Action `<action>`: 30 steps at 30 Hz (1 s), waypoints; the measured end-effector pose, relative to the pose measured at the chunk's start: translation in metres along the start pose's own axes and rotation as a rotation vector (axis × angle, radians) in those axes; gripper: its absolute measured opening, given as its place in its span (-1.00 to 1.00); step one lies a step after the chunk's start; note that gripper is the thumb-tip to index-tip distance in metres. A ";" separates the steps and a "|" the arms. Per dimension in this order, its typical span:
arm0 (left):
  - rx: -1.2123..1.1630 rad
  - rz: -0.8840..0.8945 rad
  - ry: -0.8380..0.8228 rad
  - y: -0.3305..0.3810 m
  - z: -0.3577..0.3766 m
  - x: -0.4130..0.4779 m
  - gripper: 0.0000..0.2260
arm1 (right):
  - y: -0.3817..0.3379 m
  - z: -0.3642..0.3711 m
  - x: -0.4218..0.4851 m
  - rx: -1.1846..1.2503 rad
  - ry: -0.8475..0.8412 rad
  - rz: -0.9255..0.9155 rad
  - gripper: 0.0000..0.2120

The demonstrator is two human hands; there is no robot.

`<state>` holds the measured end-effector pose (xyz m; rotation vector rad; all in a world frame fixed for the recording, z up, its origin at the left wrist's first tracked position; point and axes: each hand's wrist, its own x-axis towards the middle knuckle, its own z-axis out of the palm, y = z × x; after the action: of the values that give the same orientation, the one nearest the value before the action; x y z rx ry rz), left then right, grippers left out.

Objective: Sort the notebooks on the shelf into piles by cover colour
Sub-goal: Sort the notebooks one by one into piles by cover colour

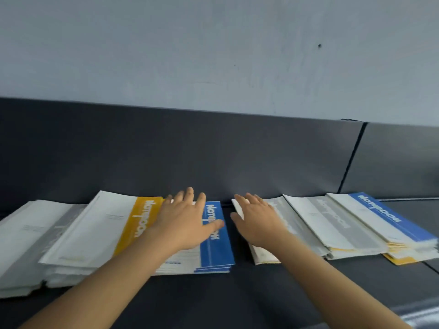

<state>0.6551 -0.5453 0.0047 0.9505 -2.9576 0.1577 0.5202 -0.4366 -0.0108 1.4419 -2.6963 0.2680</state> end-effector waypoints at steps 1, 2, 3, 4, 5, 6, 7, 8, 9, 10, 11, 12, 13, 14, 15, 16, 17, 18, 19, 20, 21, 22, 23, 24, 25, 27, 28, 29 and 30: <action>-0.020 0.002 -0.021 0.023 0.001 0.007 -0.19 | 0.024 -0.003 -0.002 -0.008 -0.009 0.024 -0.45; -0.053 -0.007 -0.046 0.045 0.001 0.015 -0.19 | 0.047 -0.005 -0.002 -0.013 -0.017 0.043 -0.45; -0.098 -0.020 -0.073 0.066 0.001 0.024 -0.21 | 0.070 -0.007 -0.002 -0.014 -0.020 0.058 -0.45; -0.152 -0.039 -0.100 0.085 0.001 0.032 -0.24 | 0.091 -0.008 -0.001 -0.013 -0.024 0.069 -0.47; -0.205 -0.064 -0.120 0.102 0.001 0.039 -0.29 | 0.108 -0.009 0.001 -0.011 -0.029 0.074 -0.49; -0.244 -0.094 -0.129 0.115 0.001 0.045 -0.32 | 0.123 -0.010 0.005 -0.009 -0.041 0.078 -0.51; -0.269 -0.123 -0.126 0.125 0.000 0.051 -0.34 | 0.135 -0.011 0.009 -0.002 -0.058 0.082 -0.55; -0.288 -0.153 -0.113 0.132 -0.001 0.056 -0.36 | 0.144 -0.010 0.013 0.011 -0.080 0.082 -0.59; -0.305 -0.183 -0.090 0.136 -0.001 0.059 -0.37 | 0.150 -0.009 0.017 0.029 -0.107 0.077 -0.61; -0.318 -0.208 -0.060 0.139 0.000 0.060 -0.39 | 0.154 -0.006 0.019 0.049 -0.129 0.070 -0.62; -0.332 -0.218 -0.032 0.141 0.001 0.061 -0.39 | 0.156 -0.002 0.022 0.073 -0.142 0.064 -0.62; -0.356 -0.221 -0.015 0.142 0.003 0.061 -0.39 | 0.157 0.004 0.024 0.091 -0.137 0.052 -0.62; -0.387 -0.225 -0.007 0.143 0.005 0.061 -0.39 | 0.157 0.010 0.025 0.102 -0.113 0.035 -0.61; -0.410 -0.233 0.000 0.144 0.007 0.061 -0.38 | 0.156 0.016 0.026 0.109 -0.080 0.016 -0.59; -0.413 -0.245 0.011 0.143 0.008 0.061 -0.36 | 0.155 0.019 0.028 0.121 -0.052 0.007 -0.57; -0.408 -0.264 0.022 0.142 0.009 0.062 -0.34 | 0.154 0.021 0.029 0.137 -0.039 0.008 -0.54; -0.417 -0.287 0.019 0.139 0.010 0.064 -0.32 | 0.153 0.023 0.030 0.145 -0.040 0.011 -0.51; -0.448 -0.311 -0.001 0.136 0.010 0.065 -0.31 | 0.152 0.024 0.030 0.139 -0.048 0.010 -0.48; -0.489 -0.326 -0.025 0.132 0.010 0.066 -0.31 | 0.151 0.026 0.031 0.123 -0.058 0.002 -0.45; -0.525 -0.331 -0.042 0.129 0.010 0.067 -0.29 | 0.151 0.026 0.032 0.107 -0.063 -0.009 -0.42; -0.550 -0.335 -0.051 0.127 0.010 0.067 -0.25 | 0.150 0.027 0.032 0.094 -0.060 -0.016 -0.40; -0.565 -0.342 -0.049 0.126 0.009 0.066 -0.21 | 0.150 0.027 0.033 0.083 -0.053 -0.018 -0.38; -0.570 -0.353 -0.041 0.124 0.008 0.066 -0.17 | 0.150 0.028 0.032 0.071 -0.047 -0.019 -0.37; -0.576 -0.367 -0.034 0.123 0.006 0.065 -0.16 | 0.149 0.028 0.032 0.060 -0.045 -0.017 -0.36; -0.596 -0.381 -0.027 0.121 0.005 0.065 -0.17 | 0.147 0.027 0.031 0.050 -0.045 -0.014 -0.35; -0.700 -0.391 -0.014 0.115 0.004 0.065 -0.26 | 0.141 0.027 0.030 0.043 -0.040 -0.019 -0.35; -0.789 -0.385 -0.012 0.112 0.004 0.064 -0.32 | 0.136 0.025 0.028 0.055 -0.030 -0.037 -0.37; -0.898 -0.377 -0.012 0.109 0.002 0.063 -0.40 | 0.130 0.023 0.026 0.094 -0.033 -0.050 -0.38; -1.024 -0.364 -0.012 0.106 0.000 0.062 -0.48 | 0.124 0.018 0.024 0.174 -0.054 -0.050 -0.39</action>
<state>0.5432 -0.4951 -0.0005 1.1936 -2.2376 -1.2089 0.4040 -0.3926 -0.0401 1.5819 -2.7341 0.4780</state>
